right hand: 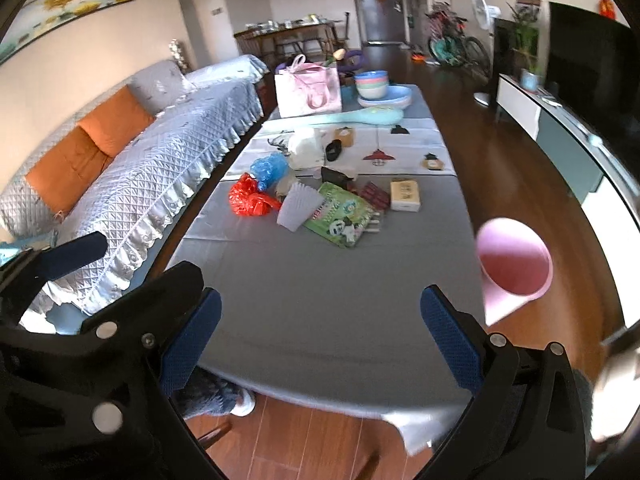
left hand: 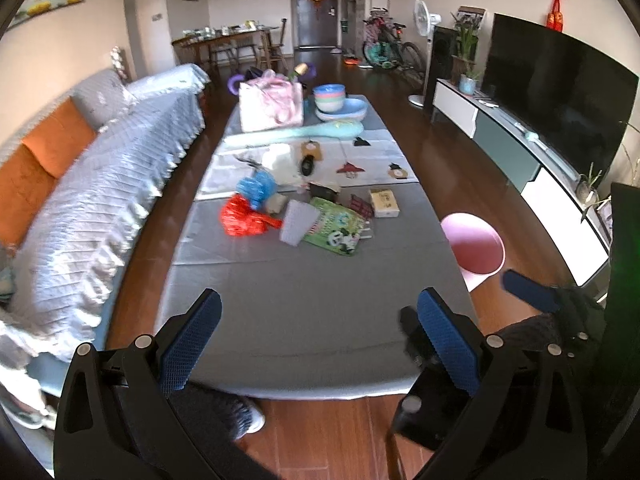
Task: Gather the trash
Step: 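Reach the right gripper to the tan tissue pack and grasp it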
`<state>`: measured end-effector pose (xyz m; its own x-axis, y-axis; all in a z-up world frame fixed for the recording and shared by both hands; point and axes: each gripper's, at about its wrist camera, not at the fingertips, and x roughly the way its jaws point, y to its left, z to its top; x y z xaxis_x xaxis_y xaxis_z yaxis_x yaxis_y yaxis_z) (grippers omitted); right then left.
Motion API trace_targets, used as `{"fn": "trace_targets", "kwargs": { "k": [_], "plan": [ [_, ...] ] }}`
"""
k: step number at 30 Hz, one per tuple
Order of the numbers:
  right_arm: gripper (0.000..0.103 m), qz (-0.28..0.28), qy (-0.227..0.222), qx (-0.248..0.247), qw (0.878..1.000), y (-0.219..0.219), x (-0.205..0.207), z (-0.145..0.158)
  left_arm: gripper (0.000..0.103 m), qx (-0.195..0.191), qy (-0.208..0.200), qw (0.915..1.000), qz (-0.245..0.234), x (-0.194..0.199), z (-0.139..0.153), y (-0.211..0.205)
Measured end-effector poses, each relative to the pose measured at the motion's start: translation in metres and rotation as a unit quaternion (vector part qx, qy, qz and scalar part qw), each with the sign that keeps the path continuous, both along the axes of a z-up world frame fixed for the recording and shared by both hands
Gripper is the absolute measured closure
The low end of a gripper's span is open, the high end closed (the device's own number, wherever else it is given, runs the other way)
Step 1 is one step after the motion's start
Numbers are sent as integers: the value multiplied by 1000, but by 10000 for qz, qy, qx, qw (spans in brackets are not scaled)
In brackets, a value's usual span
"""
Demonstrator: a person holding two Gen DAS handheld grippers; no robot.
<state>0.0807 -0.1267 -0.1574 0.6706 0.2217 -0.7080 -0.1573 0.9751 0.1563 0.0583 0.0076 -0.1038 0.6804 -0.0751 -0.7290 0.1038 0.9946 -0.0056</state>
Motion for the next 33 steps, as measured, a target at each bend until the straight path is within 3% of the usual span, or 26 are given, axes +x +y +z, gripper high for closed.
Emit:
{"fn": "trace_targets", "kwargs": {
  "k": [2,7,10,14,19,22,28,29,30,32,33],
  "plan": [
    [5,111,-202,-20,9997,2,13,-13,8,-133,-70,9999,-7,11,-19,4],
    [5,326,-423,-240,9983,-7,67,-49,8,-900,-355,9946,-367,47,-68,27],
    [5,266,-614,-433,9968,-20,101,-67,8,-699,-386,9966,-216,81,-92,40],
    [5,10,-540,-78,9985,-47,154,-81,8,60,-997,9928,-659,120,-120,40],
    [5,108,-379,215,9990,-68,205,-104,8,-270,-999,9872,-1212,170,-149,33],
    [5,-13,-152,235,9996,-75,225,-123,9,-226,-953,9861,-1345,193,-166,24],
    [5,-130,260,-242,9993,-75,276,-161,22,-331,-516,9897,-1294,228,-203,24],
    [5,-135,316,-317,9989,-75,284,-166,31,-297,-455,9906,-1252,231,-207,26],
    [6,-93,391,-280,9988,-76,294,-173,46,-281,-401,9916,-1194,235,-212,28],
    [8,-27,479,-281,9985,-75,303,-183,53,-377,-301,9939,-988,242,-215,34],
    [16,51,515,-308,9982,-72,306,-186,59,-490,-208,9938,-980,245,-217,37]
  ]
}}
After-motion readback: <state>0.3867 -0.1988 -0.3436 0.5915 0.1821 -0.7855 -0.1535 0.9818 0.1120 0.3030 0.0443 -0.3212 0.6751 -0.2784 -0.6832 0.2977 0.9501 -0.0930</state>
